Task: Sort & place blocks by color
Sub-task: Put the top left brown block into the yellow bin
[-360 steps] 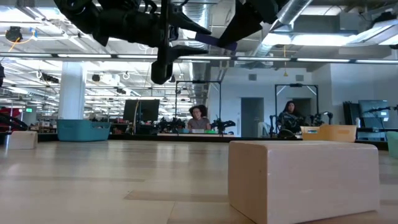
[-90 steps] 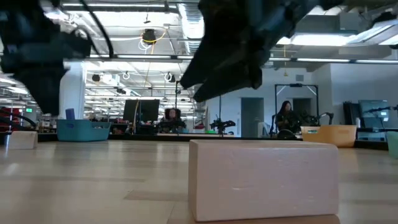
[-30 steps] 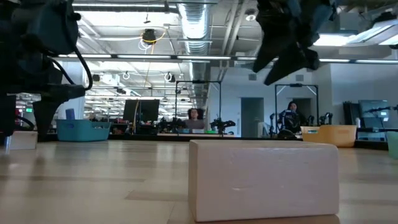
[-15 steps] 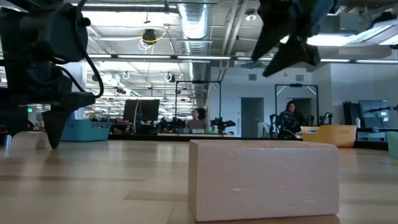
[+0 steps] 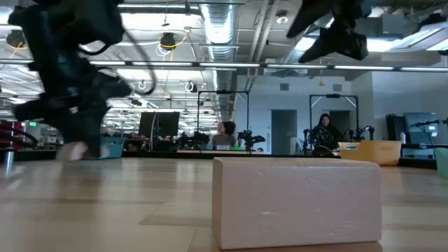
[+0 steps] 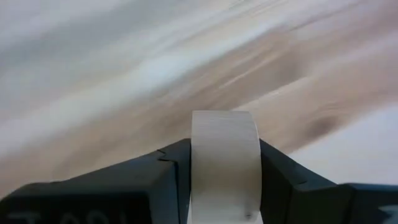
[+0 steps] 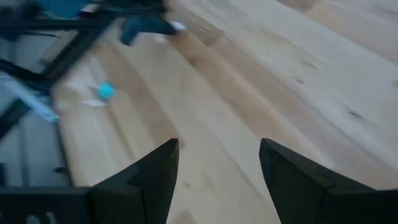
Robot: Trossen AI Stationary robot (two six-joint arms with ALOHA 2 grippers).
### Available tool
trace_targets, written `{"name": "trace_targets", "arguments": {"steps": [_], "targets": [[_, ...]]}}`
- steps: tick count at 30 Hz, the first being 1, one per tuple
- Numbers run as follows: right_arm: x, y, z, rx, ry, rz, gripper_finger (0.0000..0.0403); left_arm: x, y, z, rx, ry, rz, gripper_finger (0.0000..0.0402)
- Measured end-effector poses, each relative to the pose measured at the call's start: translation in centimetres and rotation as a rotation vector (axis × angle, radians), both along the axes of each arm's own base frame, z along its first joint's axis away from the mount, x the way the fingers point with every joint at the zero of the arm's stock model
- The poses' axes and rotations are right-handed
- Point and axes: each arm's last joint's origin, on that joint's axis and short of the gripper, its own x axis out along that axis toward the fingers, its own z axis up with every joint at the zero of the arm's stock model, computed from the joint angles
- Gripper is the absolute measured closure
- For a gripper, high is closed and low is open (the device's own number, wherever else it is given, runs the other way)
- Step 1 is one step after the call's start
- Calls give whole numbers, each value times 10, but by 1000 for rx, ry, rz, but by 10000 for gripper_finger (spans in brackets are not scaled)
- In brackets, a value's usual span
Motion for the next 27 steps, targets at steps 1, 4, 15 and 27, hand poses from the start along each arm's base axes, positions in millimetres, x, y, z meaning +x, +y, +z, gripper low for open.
{"name": "trace_targets", "arguments": {"steps": [1,4,15,27], "targets": [[-1,1,4,10,-29,6,154,8,1,3,19,-60,-66,301],[-6,1,19,34,-109,21,154,34,4,20,98,-275,-257,301],[-41,-13,64,-464,-253,342,154,85,21,94,354,-887,-643,288],[-1,-54,70,-1020,-305,425,154,96,80,138,227,-1089,-862,287]]}}
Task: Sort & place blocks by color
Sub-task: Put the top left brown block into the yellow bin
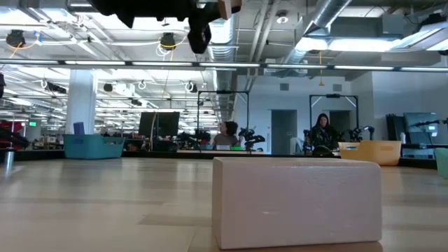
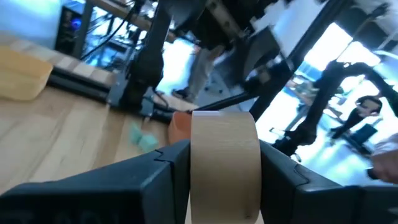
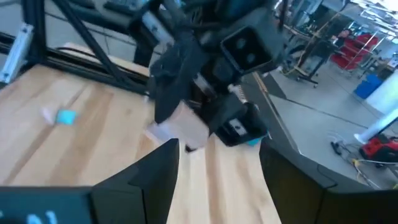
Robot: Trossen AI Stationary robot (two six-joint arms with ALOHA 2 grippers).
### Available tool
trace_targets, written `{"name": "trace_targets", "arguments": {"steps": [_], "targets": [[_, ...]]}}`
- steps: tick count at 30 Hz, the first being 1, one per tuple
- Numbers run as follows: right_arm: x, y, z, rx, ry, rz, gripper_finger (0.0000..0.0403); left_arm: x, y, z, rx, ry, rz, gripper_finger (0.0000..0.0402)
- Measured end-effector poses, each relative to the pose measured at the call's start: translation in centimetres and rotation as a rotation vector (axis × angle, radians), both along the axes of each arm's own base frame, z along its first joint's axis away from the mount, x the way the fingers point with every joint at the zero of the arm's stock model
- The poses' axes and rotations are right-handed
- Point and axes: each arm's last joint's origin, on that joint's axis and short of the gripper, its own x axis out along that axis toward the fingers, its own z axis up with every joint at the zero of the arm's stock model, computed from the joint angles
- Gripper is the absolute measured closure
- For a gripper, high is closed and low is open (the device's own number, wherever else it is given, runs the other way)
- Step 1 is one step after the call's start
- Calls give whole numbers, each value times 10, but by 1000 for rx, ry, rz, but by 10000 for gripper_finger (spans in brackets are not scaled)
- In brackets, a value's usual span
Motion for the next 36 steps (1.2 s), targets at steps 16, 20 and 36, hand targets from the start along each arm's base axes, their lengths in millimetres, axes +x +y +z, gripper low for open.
{"name": "trace_targets", "arguments": {"steps": [16,20,36], "targets": [[72,-84,13,-166,45,-31,154,-31,99,18,-17,-56,-89,286],[90,-89,12,-207,72,9,154,-35,106,18,-28,-54,-101,285],[92,-110,21,-283,153,90,338,-36,111,18,-69,-37,-18,283]]}}
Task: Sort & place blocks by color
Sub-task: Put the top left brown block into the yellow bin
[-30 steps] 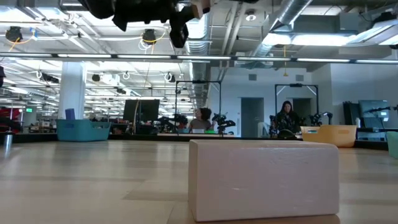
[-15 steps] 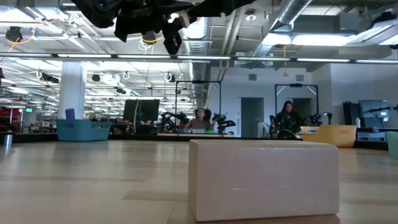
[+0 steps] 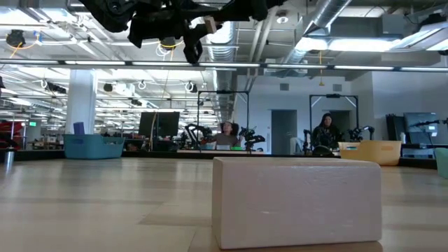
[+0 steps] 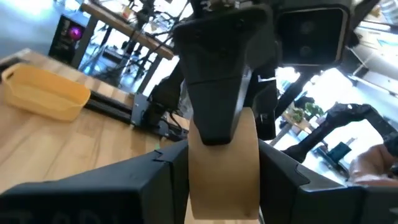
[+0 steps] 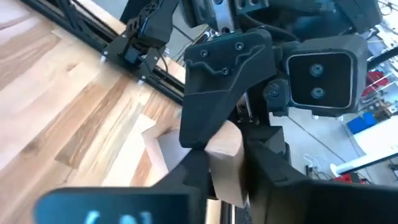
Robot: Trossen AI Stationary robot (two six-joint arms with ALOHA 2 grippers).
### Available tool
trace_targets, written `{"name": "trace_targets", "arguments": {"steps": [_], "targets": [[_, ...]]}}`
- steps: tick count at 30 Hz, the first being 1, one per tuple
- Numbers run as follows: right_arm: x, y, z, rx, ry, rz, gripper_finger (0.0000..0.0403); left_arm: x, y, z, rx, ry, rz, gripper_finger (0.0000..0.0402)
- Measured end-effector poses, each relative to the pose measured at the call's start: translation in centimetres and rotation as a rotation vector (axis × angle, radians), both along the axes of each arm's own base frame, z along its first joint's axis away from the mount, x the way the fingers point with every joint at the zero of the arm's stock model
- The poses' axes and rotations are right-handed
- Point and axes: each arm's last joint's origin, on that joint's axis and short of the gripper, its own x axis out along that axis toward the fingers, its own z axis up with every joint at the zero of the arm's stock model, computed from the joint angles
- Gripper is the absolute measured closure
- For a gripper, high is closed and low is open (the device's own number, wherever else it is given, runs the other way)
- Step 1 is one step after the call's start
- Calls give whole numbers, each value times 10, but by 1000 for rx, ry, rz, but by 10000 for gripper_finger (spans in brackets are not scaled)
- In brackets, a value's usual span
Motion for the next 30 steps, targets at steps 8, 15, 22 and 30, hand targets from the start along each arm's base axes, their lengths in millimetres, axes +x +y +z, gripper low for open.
{"name": "trace_targets", "arguments": {"steps": [8,15,22,30], "targets": [[-5,-14,-2,90,0,-208,350,-3,12,-1,-53,20,216,217],[-38,-62,-12,292,118,-541,349,-11,27,-8,-51,83,347,124],[-117,-111,-65,539,327,-933,349,-25,39,-32,-78,325,497,101],[-197,-111,-121,741,459,-1401,349,-31,37,-46,27,502,566,101]]}}
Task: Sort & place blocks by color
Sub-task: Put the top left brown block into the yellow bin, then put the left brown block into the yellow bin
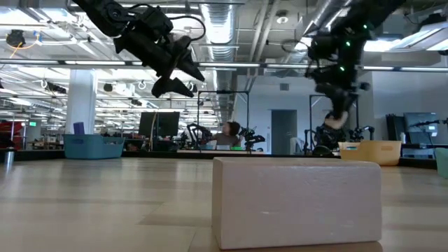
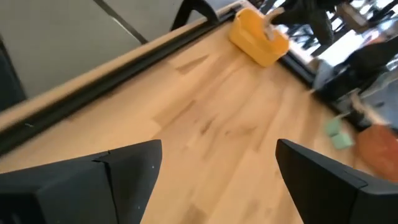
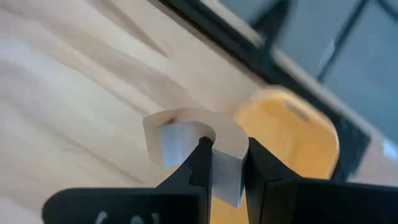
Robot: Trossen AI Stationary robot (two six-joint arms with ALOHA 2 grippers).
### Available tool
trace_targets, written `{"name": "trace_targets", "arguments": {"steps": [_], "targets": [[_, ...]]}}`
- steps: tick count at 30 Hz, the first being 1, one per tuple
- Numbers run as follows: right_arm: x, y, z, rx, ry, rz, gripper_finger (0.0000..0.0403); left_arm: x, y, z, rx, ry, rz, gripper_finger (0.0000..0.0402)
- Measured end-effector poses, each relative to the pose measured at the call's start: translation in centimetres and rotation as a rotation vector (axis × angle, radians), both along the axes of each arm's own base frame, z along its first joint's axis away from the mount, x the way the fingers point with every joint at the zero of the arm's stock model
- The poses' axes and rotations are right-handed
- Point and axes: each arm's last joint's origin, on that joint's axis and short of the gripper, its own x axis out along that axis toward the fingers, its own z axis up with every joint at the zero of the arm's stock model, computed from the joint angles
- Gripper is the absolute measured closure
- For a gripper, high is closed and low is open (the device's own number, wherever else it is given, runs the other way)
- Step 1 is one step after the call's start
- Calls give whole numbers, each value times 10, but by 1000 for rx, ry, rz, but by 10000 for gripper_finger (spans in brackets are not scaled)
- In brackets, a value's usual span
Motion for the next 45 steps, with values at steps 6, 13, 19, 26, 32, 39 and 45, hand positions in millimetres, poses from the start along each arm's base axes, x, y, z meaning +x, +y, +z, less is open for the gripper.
{"name": "trace_targets", "arguments": {"steps": [6,13,19,26,32,39,45], "targets": [[-23,1,-28,85,38,-169,348,-1,6,5,141,-13,-33,100],[-17,-6,-33,23,49,-253,347,-3,14,12,238,-61,-25,100],[-12,-11,-54,19,242,-228,346,-5,16,11,251,-37,-4,100],[-6,-9,-72,26,403,-217,311,-7,14,6,209,14,-4,100],[-6,-10,-70,10,393,-224,208,-8,14,4,167,29,52,100],[-7,-6,-47,-46,246,-227,151,-18,0,17,110,36,136,103],[7,15,-8,-70,-137,-81,164,-32,-32,32,141,130,191,113]]}}
